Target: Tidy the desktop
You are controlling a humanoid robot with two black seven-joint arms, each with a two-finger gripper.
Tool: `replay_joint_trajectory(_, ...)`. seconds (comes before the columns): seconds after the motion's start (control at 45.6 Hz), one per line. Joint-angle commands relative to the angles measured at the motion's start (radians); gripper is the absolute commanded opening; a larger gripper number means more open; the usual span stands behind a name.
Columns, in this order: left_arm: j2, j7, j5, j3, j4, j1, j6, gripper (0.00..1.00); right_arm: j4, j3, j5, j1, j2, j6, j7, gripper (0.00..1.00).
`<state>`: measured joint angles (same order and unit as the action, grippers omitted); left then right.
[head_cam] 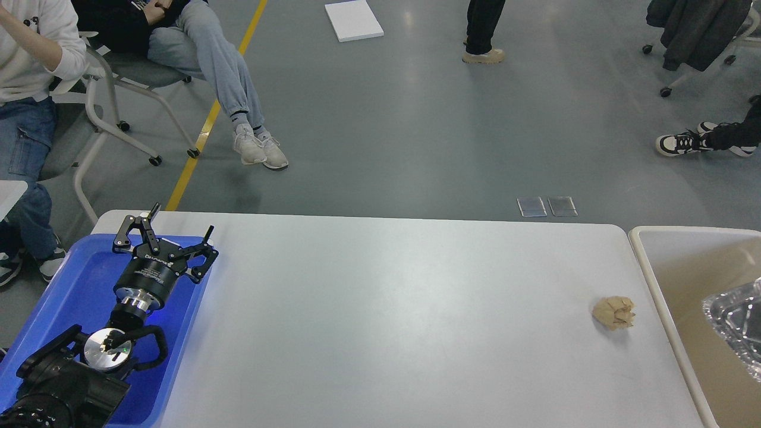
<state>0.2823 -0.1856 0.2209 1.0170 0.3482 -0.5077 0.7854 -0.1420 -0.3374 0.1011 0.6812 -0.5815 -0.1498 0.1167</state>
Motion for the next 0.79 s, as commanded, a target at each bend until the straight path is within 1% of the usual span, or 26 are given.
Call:
replay_joint_trajectory(0.0,0.000,0.000,0.000,0.000,0.000,0.000,0.000,1.00,0.005,-0.002,0.005,0.000,0.003,-0.050,0.000,0.79)
replay_joint_trajectory(0.022,0.000,0.000,0.000,0.000,0.000,0.000,0.000,1.00,0.005,-0.002,0.005,0.000,0.002,-0.050,0.000,0.81)
replay_joint_trajectory(0.11,0.000,0.000,0.000,0.000,0.000,0.000,0.000,1.00,0.005,-0.002,0.005,0.000,0.002,-0.051,0.000,0.82)
replay_joint_trajectory(0.132,0.000,0.000,0.000,0.000,0.000,0.000,0.000,1.00,0.005,0.000,0.005,0.000,0.002,-0.051,0.000,0.83)
replay_joint_trajectory(0.263,0.000,0.000,0.000,0.000,0.000,0.000,0.000,1.00,-0.002,0.001,0.003,0.011,0.002,-0.050,0.000,0.99)
replay_joint_trajectory(0.483,0.000,0.000,0.000,0.000,0.000,0.000,0.000,1.00,-0.019,0.005,0.000,0.040,-0.003,-0.037,0.000,1.00)
replay_joint_trajectory(0.571,0.000,0.000,0.000,0.000,0.000,0.000,0.000,1.00,-0.053,0.020,0.000,0.061,-0.021,-0.037,0.001,1.00)
replay_joint_trajectory(0.637,0.000,0.000,0.000,0.000,0.000,0.000,0.000,1.00,-0.114,0.046,-0.001,0.099,-0.079,-0.034,0.003,1.00)
replay_joint_trajectory(0.768,0.000,0.000,0.000,0.000,0.000,0.000,0.000,1.00,-0.411,0.066,0.008,0.222,-0.268,-0.031,0.003,1.00)
